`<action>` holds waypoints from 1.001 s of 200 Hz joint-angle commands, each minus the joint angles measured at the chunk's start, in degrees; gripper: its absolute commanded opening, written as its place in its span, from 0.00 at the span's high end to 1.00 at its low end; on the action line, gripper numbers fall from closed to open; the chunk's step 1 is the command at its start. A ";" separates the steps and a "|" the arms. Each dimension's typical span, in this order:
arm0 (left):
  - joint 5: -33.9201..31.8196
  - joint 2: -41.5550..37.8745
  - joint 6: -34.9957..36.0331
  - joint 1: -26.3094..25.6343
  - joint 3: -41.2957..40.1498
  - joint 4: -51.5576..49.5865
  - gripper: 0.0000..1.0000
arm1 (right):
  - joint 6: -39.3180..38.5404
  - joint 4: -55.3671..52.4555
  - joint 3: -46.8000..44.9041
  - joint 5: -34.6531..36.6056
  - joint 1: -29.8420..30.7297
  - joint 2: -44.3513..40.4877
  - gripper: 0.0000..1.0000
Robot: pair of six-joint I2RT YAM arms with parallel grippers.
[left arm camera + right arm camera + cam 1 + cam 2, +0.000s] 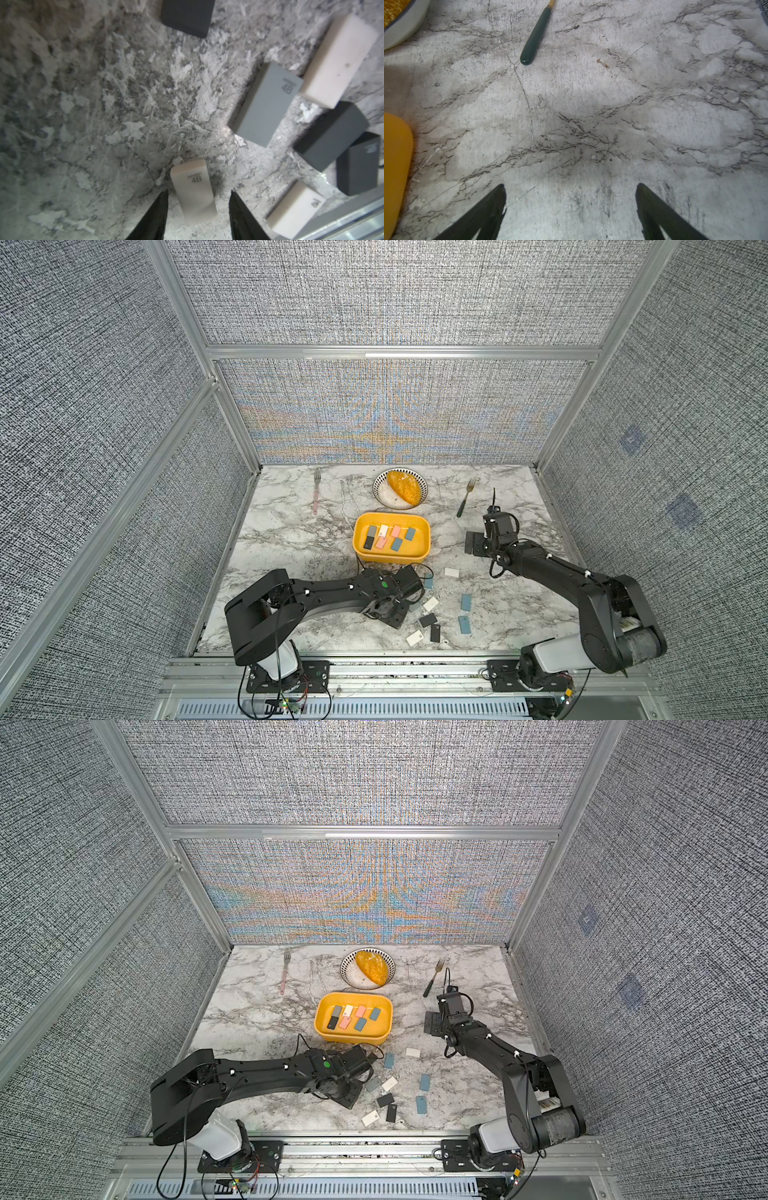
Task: Put the eraser in the storage box
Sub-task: Pick up the eraser from the center of the board.
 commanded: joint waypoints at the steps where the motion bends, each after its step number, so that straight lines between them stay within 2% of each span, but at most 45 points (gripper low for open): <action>1: 0.14 0.65 -0.68 -0.05 -0.29 0.83 0.49 | 0.08 0.31 0.01 0.61 0.03 -0.04 0.02; 49: 0.96 1.36 -0.60 -0.08 -0.60 1.51 0.53 | 0.08 0.25 0.17 0.63 0.00 0.06 0.02; 87: 1.15 1.28 -0.51 -0.13 -0.72 1.71 0.72 | 0.21 0.25 0.06 0.67 0.02 -0.03 0.02; 123: -0.87 0.08 0.30 -0.13 0.78 -0.37 0.75 | 0.20 0.16 0.23 0.58 0.06 0.07 0.02; 151: -6.99 -2.60 2.10 0.11 4.49 -6.67 0.75 | 0.10 0.08 0.44 0.67 0.04 -0.17 0.02; 200: -9.63 -5.18 7.37 4.44 10.99 -7.98 0.75 | 0.08 -0.18 0.89 0.67 0.02 0.10 0.02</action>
